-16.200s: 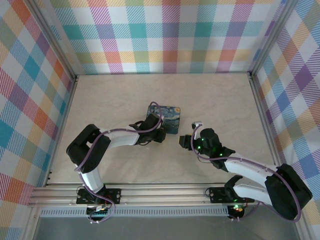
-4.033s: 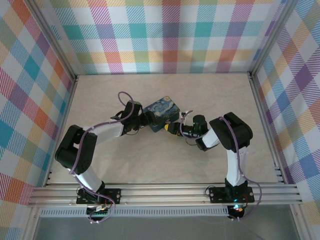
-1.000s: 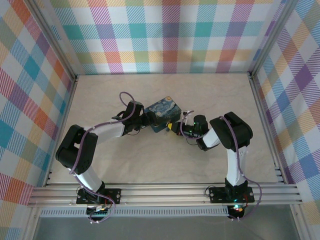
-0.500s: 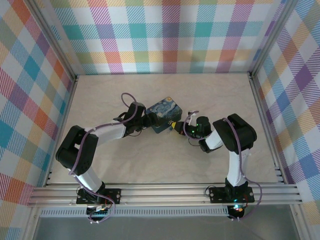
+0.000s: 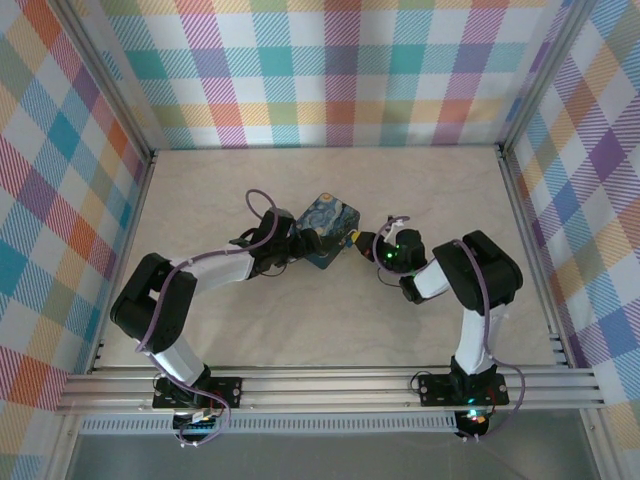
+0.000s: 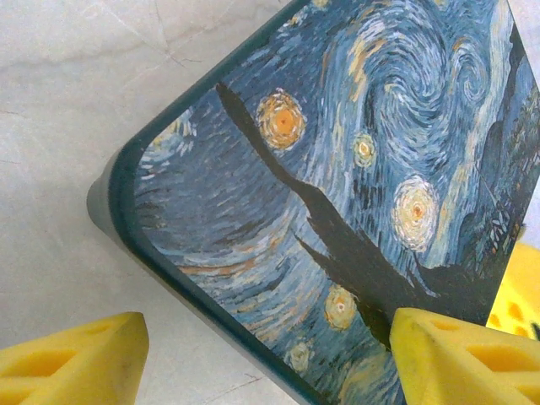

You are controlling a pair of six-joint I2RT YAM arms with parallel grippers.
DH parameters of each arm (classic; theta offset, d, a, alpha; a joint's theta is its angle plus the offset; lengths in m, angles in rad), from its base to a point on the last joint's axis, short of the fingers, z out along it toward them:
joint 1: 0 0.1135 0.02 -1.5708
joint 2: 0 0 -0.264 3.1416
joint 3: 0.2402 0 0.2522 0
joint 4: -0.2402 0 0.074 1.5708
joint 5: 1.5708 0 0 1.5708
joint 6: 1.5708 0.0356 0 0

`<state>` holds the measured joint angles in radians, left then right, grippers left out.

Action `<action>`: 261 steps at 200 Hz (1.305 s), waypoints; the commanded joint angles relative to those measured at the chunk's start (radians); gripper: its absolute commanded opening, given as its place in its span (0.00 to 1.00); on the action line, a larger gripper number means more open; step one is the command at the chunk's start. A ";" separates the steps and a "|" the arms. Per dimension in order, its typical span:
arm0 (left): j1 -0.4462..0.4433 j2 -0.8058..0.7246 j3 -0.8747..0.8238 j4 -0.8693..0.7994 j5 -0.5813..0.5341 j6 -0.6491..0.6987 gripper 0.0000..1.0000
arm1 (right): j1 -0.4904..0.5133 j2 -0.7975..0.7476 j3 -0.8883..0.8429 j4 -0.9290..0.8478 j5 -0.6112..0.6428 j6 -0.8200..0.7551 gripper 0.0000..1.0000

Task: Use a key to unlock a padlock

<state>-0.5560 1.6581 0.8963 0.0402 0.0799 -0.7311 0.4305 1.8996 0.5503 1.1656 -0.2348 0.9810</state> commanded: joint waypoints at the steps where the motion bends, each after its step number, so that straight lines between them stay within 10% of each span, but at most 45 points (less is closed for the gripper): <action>1: -0.015 0.005 -0.042 -0.141 0.000 0.007 0.76 | -0.007 -0.094 -0.020 -0.048 0.080 -0.041 0.00; 81: 0.004 -0.263 -0.018 -0.271 -0.145 0.087 0.90 | -0.004 -0.658 -0.045 -0.942 0.025 -0.359 0.00; 136: 0.004 -0.511 -0.161 -0.270 -0.325 0.104 0.95 | 0.070 -0.891 -0.016 -1.472 -0.043 -0.311 0.00; 222: 0.004 -0.660 -0.177 -0.376 -0.410 0.156 0.96 | 0.248 -0.585 0.001 -1.433 -0.017 -0.246 0.00; 261: 0.005 -0.678 -0.171 -0.405 -0.448 0.164 0.96 | 0.251 -0.591 0.021 -1.412 0.041 -0.271 0.28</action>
<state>-0.5541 1.0065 0.7128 -0.3237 -0.3180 -0.5941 0.6750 1.3399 0.5339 -0.2634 -0.2455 0.7208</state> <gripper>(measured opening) 0.957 0.221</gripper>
